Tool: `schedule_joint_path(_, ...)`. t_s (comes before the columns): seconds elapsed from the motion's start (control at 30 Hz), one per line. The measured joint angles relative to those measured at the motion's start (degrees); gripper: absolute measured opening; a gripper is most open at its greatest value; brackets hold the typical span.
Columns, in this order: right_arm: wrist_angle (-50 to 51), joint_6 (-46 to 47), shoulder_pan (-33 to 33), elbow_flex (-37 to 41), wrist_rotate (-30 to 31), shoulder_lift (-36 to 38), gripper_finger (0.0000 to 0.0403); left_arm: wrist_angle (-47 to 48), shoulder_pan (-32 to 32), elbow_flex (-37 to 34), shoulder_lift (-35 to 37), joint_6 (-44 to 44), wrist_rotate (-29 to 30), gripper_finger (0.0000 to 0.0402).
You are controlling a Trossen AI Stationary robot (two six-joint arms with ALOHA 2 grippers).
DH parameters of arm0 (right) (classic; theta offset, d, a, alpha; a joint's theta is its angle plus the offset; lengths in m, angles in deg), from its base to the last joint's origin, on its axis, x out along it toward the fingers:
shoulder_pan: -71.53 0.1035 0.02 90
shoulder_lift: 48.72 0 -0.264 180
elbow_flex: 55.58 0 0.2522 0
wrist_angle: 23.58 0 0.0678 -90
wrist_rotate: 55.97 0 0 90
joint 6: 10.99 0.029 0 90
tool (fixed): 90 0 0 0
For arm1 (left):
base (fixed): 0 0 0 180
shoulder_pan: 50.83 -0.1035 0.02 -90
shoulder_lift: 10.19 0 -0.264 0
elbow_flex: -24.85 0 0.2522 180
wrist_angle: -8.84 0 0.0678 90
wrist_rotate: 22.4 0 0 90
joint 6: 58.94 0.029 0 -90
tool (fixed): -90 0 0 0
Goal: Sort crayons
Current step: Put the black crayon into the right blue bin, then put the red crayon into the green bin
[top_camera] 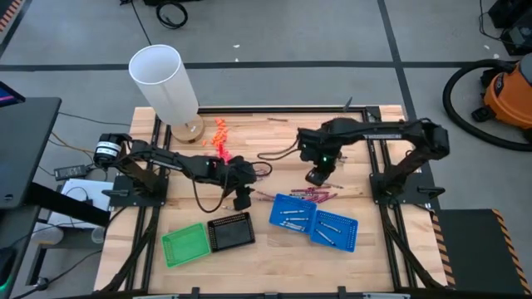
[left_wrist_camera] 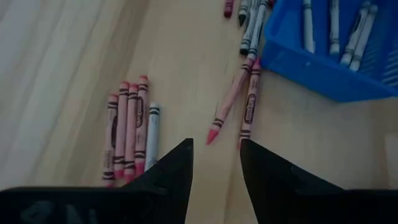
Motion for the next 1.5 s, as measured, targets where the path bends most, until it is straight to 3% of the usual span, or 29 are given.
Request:
schedule_joint_path(0.23, -7.38, 12.80, 12.03, 5.83, 5.90, 3.42, 0.0040, -3.64, -0.03, -0.02, 0.00, 5.40, -1.26, 0.0143)
schedule_joint_path(0.47, -24.66, 24.00, 23.14, 15.30, 10.69, 5.64, 0.0045, -1.66, 0.00, -0.02, -0.02, 5.69, -1.49, 0.0143)
schedule_joint_path(0.7, -29.20, 27.33, 29.38, 19.77, 13.22, 3.27, 0.0046, -1.38, -0.16, 0.00, -0.02, 5.67, -1.07, 0.0143)
schedule_joint_path(0.93, -30.07, 27.41, 31.33, 19.91, 13.12, 3.57, 0.0084, -1.46, 0.00, -0.02, -0.02, 4.62, -1.01, 0.0143)
schedule_joint_path(1.13, -28.70, 25.47, 29.60, 19.89, 8.95, 4.77, 0.0121, -1.69, 0.00, 0.00, -0.02, 3.53, -1.00, 0.0143)
schedule_joint_path(1.33, -24.21, 20.37, 28.29, 19.85, 16.88, 9.53, 0.0117, -2.14, 0.26, -0.02, -0.04, -0.51, -0.98, 0.0143)
schedule_joint_path(1.5, -18.57, 12.10, 27.98, 19.82, 27.27, 11.89, 0.0117, -2.45, 0.39, -0.02, -0.04, -2.90, -0.98, 0.0143)
